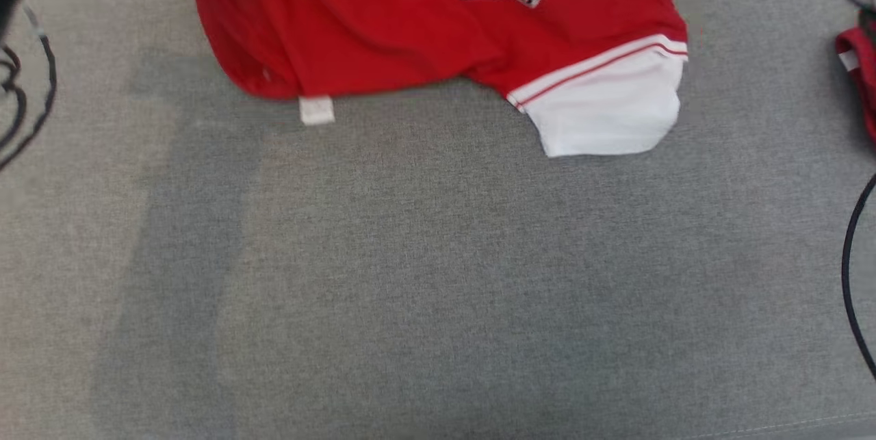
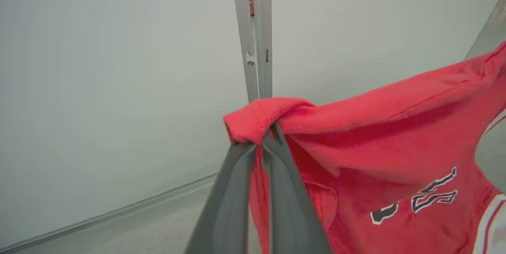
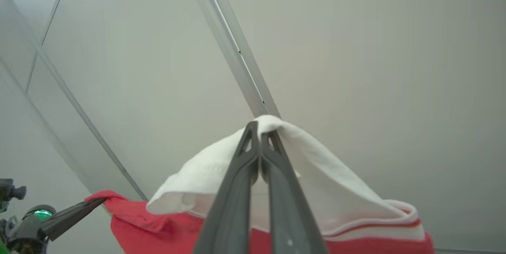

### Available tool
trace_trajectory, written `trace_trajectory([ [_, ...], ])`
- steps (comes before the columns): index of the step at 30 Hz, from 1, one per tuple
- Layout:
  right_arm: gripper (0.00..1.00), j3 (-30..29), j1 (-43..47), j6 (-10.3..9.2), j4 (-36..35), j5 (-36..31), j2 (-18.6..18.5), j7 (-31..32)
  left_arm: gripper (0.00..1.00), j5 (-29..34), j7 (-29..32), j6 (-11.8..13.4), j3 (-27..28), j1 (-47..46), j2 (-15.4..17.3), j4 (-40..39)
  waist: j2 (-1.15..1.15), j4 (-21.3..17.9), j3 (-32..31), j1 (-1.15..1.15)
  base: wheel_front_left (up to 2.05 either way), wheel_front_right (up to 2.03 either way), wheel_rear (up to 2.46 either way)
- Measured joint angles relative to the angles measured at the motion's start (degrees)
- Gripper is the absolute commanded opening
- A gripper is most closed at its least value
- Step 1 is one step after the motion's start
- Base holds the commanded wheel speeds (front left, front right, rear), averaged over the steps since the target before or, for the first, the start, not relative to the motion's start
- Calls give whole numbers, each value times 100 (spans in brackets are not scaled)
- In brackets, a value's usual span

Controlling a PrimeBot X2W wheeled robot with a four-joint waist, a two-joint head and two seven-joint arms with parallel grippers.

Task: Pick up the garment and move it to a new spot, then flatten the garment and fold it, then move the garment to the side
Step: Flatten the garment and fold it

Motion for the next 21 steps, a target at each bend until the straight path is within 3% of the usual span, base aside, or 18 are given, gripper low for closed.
trace_trajectory([
  [11, 0, 478, -2758, 0, 1213, -163, 132, -998, 0, -283, -846, 0, -176, -2528, -376, 1838, 0, 60, 718, 0, 0, 0, 0],
  [17, 0, 953, -3041, 0, 1277, 21, 57, -1201, 0, -709, -1133, 0, -549, -2824, -474, 2286, 0, 66, 622, -1, 0, 0, 0],
  [21, 0, 1501, -2847, 0, 1054, 263, -178, -1126, 0, -1037, -1185, 0, -1005, -2514, -449, 2214, 0, 62, 510, -1, 0, 0, 0],
])
